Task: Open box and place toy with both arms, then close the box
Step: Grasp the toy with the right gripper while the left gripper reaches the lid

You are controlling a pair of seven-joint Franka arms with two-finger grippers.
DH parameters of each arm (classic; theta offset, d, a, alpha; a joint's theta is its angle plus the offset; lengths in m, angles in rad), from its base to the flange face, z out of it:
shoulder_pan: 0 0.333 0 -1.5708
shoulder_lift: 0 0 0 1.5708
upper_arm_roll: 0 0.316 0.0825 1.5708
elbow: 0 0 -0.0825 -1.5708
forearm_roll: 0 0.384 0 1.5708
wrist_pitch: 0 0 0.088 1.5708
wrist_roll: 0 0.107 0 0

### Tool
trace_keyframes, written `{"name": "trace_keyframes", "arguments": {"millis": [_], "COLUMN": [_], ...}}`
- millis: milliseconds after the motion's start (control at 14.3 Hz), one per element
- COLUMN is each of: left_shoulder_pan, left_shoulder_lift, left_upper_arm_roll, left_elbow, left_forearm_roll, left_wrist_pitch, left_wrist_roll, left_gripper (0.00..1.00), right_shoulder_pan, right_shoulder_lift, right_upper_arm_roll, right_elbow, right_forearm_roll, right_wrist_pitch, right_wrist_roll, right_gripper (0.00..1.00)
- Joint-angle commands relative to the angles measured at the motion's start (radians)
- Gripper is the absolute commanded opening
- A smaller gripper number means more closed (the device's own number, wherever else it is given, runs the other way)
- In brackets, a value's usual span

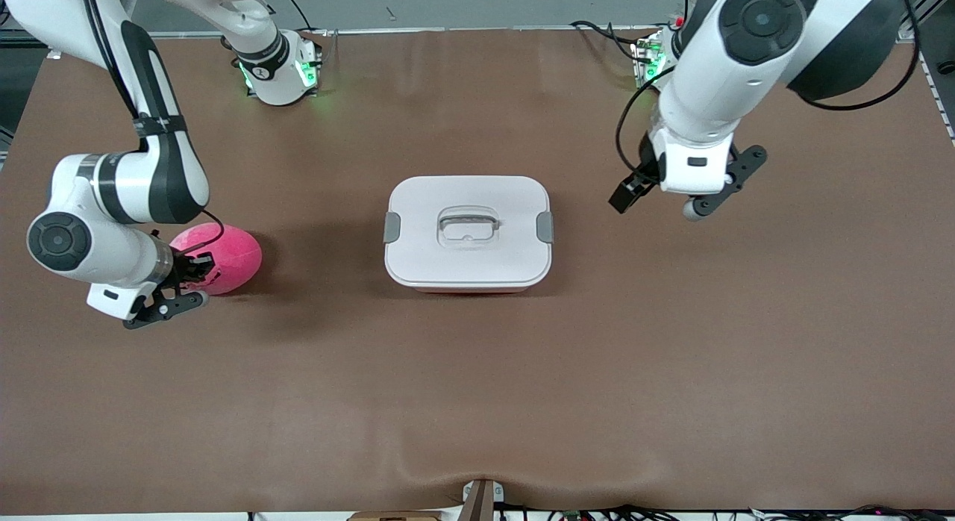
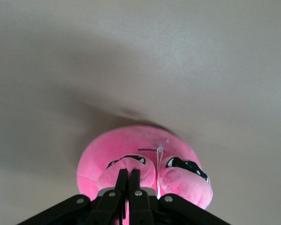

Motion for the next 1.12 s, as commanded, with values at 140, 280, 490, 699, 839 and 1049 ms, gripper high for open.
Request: {"name": "trace_keyframes", "arguments": {"millis": [140, 280, 490, 699, 839, 1049], "left_shoulder_pan": [-0.065, -0.099, -0.139, -0.177, -0.188, -0.215], "left_shoulder_lift": [0.054, 0.081, 0.107, 0.143, 0.153, 0.172], "left_upper_arm_roll": [-0.003, -0.003, -0.003, -0.003, -0.003, -0.002], "left_elbow": [0.005, 0.007, 0.011, 0.016, 0.016, 0.017], "left_forearm_roll": [0.01, 0.03, 0.063, 0.063, 0.065, 0.066], "left_wrist_pitch": [0.08, 0.106, 0.129, 0.158, 0.196, 0.238], "left_wrist_roll": [-0.217, -0.3, -0.412, -0.504, -0.581, -0.685], "left_gripper": [1.0, 1.0, 1.0, 1.0, 1.0, 1.0], "right_shoulder_pan": [0.002, 0.022, 0.035, 0.035, 0.036, 0.041], "right_shoulder_lift": [-0.026, -0.04, -0.046, -0.046, -0.045, -0.046], "right_upper_arm_roll": [0.017, 0.017, 0.019, 0.039, 0.06, 0.092], "right_elbow": [0.114, 0.154, 0.186, 0.203, 0.24, 0.26], "right_forearm_roll": [0.0, 0.0, 0.002, 0.003, 0.003, 0.003], "right_wrist_pitch": [-0.168, -0.226, -0.261, -0.269, -0.307, -0.326], "right_wrist_roll": [-0.005, -0.005, -0.005, -0.023, -0.025, -0.029], "right_gripper": [0.0, 0.0, 0.0, 0.0, 0.0, 0.0]}}
